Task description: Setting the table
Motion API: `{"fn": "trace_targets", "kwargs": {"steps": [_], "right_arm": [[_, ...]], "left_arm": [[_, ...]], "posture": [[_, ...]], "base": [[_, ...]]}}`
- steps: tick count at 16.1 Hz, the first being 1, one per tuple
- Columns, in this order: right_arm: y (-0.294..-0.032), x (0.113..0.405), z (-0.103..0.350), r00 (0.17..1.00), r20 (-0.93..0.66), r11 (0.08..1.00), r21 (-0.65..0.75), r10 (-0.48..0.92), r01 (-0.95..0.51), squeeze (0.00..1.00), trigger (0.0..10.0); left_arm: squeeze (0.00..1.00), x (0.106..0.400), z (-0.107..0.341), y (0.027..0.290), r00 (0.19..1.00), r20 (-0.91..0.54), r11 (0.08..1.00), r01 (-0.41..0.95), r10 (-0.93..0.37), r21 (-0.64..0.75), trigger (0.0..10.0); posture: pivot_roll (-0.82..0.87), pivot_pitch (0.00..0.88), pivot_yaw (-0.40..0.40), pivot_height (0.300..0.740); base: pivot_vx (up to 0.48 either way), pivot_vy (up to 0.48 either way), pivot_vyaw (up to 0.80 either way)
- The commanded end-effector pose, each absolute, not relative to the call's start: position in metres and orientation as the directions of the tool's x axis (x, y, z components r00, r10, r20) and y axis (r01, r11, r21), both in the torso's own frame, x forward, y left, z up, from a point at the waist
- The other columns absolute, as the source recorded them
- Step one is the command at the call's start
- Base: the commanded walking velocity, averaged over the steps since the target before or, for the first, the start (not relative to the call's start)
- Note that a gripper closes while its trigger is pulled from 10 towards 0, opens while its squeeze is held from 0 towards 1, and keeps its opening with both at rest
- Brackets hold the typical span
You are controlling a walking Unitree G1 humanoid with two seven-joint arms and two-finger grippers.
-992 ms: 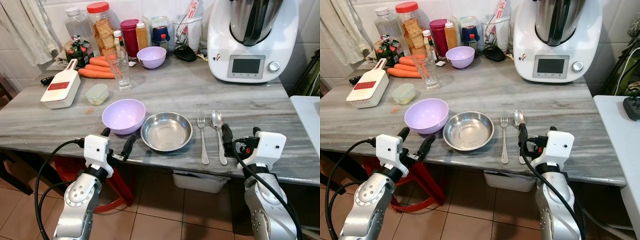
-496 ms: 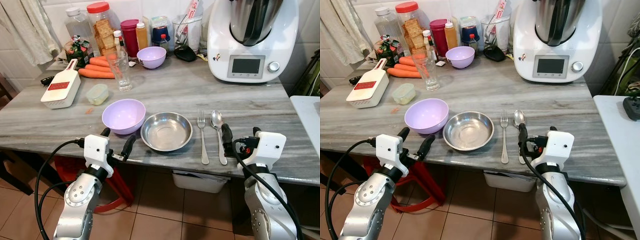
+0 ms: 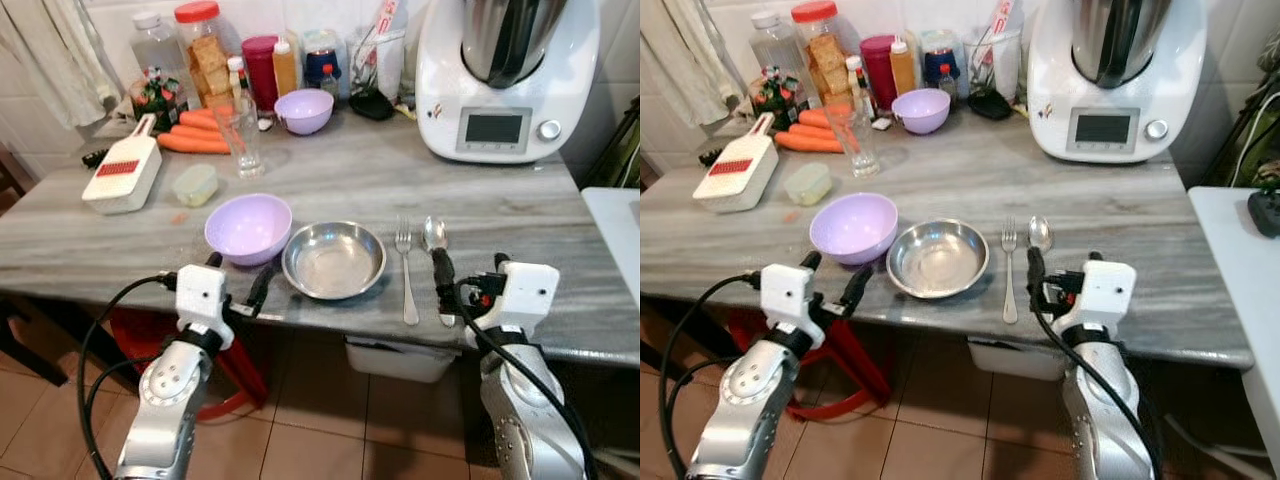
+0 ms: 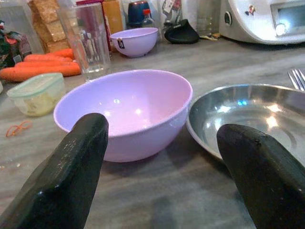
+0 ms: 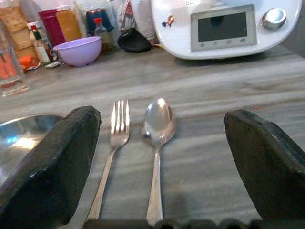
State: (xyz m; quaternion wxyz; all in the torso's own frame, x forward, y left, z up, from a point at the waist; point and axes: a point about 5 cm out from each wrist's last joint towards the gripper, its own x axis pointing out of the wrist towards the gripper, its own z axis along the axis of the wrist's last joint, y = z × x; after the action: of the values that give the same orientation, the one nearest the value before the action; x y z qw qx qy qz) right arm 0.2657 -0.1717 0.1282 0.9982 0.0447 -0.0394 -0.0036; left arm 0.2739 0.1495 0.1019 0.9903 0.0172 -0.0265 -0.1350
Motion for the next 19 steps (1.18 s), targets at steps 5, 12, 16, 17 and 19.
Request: {"fn": "trace_targets", "kwargs": {"steps": [5,12,16,17,19], "right_arm": [[-0.1689,0.2674,0.1242,0.998,0.059,0.995,0.102,-0.009,0.003,0.00,10.0],[-0.1680,0.2695,0.1232,0.998,0.058,0.994,0.106,-0.010,0.004,0.00,10.0],[-0.1671,0.2707,0.1226,0.998,0.057,0.994,0.110,-0.012,0.006,0.00,10.0],[-0.1669,0.2708,0.1225,0.998,0.057,0.994,0.111,-0.012,0.006,0.00,10.0],[-0.1657,0.2713,0.1219,0.998,0.056,0.993,0.114,-0.014,0.007,0.00,10.0]], "left_arm": [[0.00,0.2744,0.0967,0.1546,0.968,0.018,0.967,0.247,-0.249,0.059,10.0],[0.00,0.2751,0.0966,0.1539,0.966,0.018,0.964,0.258,-0.260,0.065,10.0],[0.00,0.2752,0.0962,0.1536,0.963,0.016,0.961,0.268,-0.270,0.074,10.0],[0.00,0.2753,0.0962,0.1537,0.963,0.015,0.960,0.268,-0.270,0.074,10.0],[0.00,0.2747,0.0962,0.1534,0.962,0.014,0.959,0.272,-0.274,0.076,10.0]], "posture": [[-0.08,0.010,0.123,0.740],[-0.07,0.006,0.124,0.740],[-0.07,0.002,0.128,0.740],[-0.07,0.001,0.130,0.740],[-0.07,0.004,0.130,0.740]], "base": [[-0.276,0.000,0.00],[-0.304,0.000,0.00],[-0.311,0.000,0.00],[-0.349,0.000,0.00],[-0.351,0.000,0.00]]}}
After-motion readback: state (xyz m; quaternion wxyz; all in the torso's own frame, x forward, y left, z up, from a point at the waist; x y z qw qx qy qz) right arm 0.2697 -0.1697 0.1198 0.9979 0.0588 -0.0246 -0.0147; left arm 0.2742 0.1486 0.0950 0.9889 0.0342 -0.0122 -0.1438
